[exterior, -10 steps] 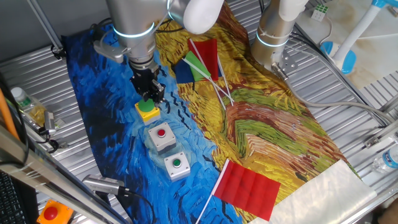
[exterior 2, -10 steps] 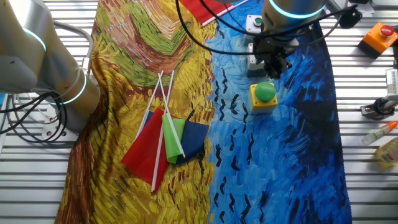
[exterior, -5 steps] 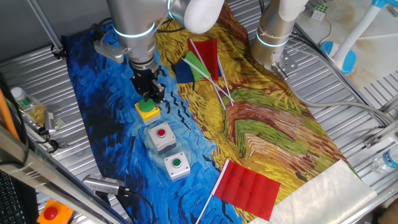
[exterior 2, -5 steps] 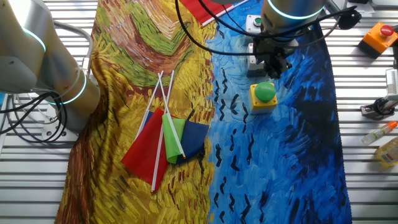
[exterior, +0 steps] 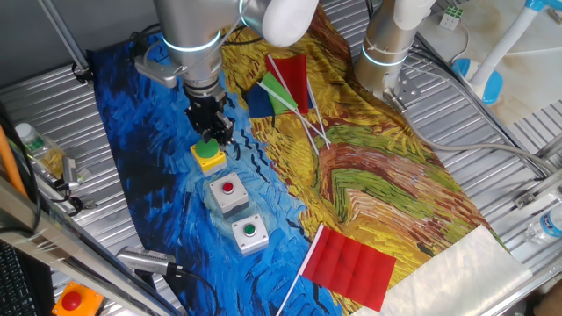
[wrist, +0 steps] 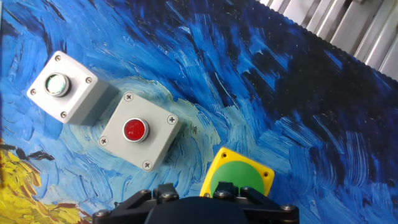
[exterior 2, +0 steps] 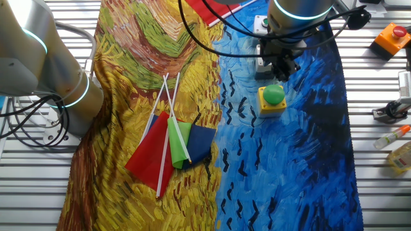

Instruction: Press three buttons from left to right in sequence

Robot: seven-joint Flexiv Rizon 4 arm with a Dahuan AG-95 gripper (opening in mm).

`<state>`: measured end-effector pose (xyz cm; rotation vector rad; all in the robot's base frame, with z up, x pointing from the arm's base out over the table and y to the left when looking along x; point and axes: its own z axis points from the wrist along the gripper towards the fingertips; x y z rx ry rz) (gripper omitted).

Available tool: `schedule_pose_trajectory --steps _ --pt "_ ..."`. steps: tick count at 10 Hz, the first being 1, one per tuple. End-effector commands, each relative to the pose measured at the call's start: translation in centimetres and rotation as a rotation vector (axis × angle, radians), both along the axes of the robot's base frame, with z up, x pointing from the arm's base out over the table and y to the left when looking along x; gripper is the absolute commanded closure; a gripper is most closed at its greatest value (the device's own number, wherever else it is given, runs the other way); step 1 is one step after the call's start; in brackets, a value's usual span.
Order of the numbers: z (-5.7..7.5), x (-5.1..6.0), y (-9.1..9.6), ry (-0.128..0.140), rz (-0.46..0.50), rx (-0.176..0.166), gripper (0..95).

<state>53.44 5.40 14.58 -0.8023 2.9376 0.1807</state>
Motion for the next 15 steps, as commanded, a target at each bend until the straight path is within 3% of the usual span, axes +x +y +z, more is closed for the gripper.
schedule_pose_trajectory --steps 1,10,11,13,15 --pt "0.0 0.0 0.0 0.0 0.001 -0.001 57.0" --pt "0.1 0.0 0.0 -0.001 -0.002 0.001 57.0" --pt "0.2 0.0 0.1 -0.001 0.0 0.001 38.0" --pt "1.0 0.4 1.2 0.002 -0.009 -0.003 38.0" --pt "1.1 0.1 2.8 0.002 -0.033 -0.003 38.0"
